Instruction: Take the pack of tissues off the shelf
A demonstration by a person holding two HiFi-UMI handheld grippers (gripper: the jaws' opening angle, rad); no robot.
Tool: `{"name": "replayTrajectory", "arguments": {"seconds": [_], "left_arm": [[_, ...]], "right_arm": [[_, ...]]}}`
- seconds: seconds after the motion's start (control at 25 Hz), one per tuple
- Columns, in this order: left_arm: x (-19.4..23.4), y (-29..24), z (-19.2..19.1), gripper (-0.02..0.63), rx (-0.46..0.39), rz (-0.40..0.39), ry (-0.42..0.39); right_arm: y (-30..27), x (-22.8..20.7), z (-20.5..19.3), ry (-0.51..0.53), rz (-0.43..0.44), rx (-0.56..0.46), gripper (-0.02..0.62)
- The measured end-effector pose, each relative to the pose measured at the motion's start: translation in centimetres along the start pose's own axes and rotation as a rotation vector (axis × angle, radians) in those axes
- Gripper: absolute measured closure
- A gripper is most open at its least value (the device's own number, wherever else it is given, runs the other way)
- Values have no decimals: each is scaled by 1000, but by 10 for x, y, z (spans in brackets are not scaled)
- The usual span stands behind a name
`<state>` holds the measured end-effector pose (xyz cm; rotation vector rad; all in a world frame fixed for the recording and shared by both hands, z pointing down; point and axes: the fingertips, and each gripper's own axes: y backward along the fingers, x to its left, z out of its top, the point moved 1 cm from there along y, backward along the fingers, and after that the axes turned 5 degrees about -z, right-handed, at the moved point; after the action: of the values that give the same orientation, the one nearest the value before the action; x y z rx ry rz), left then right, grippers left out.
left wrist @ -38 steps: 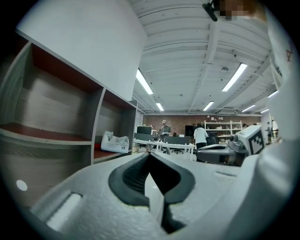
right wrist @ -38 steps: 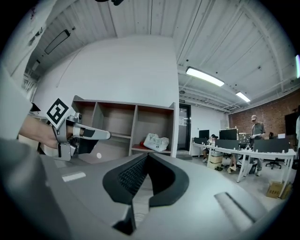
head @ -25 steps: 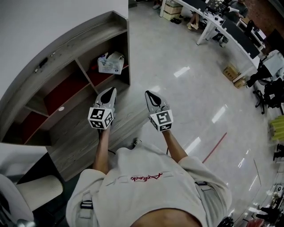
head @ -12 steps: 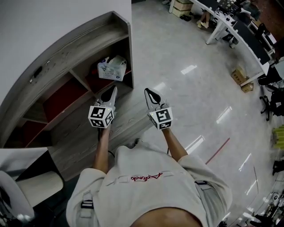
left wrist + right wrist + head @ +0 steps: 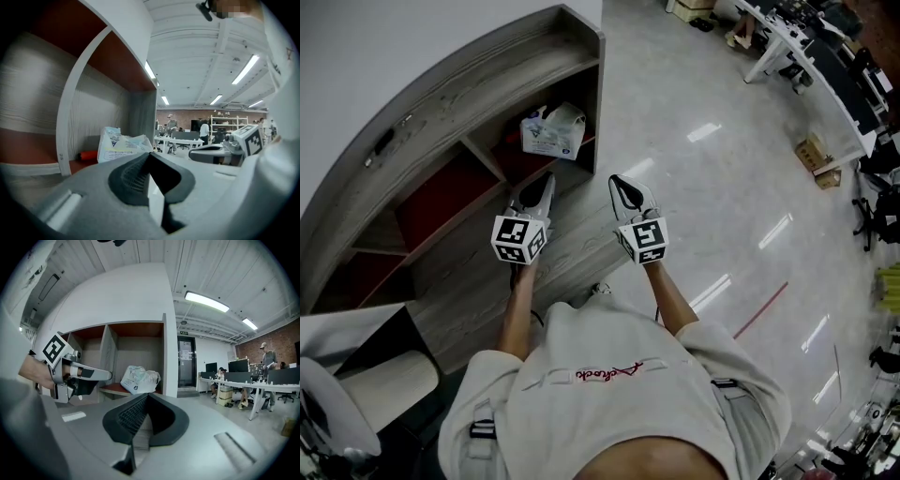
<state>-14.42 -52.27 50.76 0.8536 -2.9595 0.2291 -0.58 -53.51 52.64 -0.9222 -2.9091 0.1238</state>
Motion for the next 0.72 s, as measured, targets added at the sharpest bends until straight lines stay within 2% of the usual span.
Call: {"name": "replayTrajectory", "arguments": {"seconds": [0.44,0.72], "left_arm": [[12,18,-15,607,18,-105,27],[14,20,-25,607,27,-138,47]], "right_arm": [[-13,37,-4,-13,-65,44,588],[-23,45,-9,-16,-80,65,589]]}}
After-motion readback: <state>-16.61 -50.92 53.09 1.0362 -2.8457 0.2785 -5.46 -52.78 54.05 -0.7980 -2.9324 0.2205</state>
